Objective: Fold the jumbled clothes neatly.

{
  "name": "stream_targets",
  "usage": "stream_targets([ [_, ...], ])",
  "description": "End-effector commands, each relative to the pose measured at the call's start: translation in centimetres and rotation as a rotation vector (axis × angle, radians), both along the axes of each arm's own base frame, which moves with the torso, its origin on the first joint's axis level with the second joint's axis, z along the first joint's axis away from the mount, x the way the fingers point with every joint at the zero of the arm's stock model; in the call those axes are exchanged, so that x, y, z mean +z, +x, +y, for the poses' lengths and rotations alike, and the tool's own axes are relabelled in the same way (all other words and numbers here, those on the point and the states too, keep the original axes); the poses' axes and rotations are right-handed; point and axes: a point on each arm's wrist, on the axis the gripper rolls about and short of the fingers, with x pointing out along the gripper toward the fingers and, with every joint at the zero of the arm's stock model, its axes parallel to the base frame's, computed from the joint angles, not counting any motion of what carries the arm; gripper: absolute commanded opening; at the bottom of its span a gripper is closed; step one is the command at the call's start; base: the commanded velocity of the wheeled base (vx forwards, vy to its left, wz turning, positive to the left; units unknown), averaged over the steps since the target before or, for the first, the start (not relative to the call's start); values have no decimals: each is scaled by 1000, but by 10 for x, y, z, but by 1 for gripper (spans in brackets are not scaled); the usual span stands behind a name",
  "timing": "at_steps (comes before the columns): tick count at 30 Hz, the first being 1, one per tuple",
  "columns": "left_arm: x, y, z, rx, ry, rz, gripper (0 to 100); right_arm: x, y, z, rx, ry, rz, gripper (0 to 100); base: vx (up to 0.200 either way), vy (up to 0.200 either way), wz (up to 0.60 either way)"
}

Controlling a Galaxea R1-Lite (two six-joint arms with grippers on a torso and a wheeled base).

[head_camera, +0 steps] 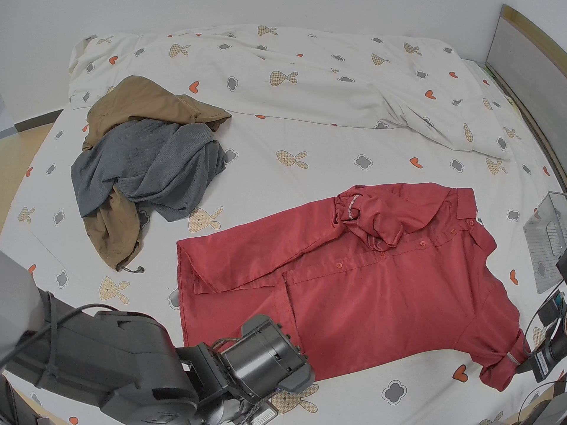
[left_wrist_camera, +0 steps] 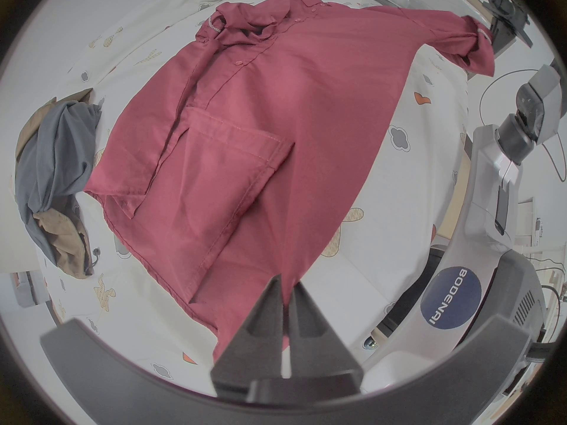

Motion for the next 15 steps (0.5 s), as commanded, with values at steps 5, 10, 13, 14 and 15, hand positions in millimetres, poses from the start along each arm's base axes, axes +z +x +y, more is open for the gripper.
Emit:
stream_targets([
  [5,-4,-3,-2,-1,10,9,0,-1,-17,4,102,-51,109,0,0,0,0],
  [10,-4,-8,-2,-4,12,15,0,-2,-20,6,145,-70,138,0,0,0,0],
  [13,-6,-13,-1,-8,20,23,0,-1,-20,6,152,-73,135,0,0,0,0],
  [14,-7,-13,0,-8,24,25,0,-1,-20,6,156,-74,137,0,0,0,0],
  [15,-8,-14,0,-8,27,27,0,-1,-20,6,159,-75,139,0,0,0,0],
])
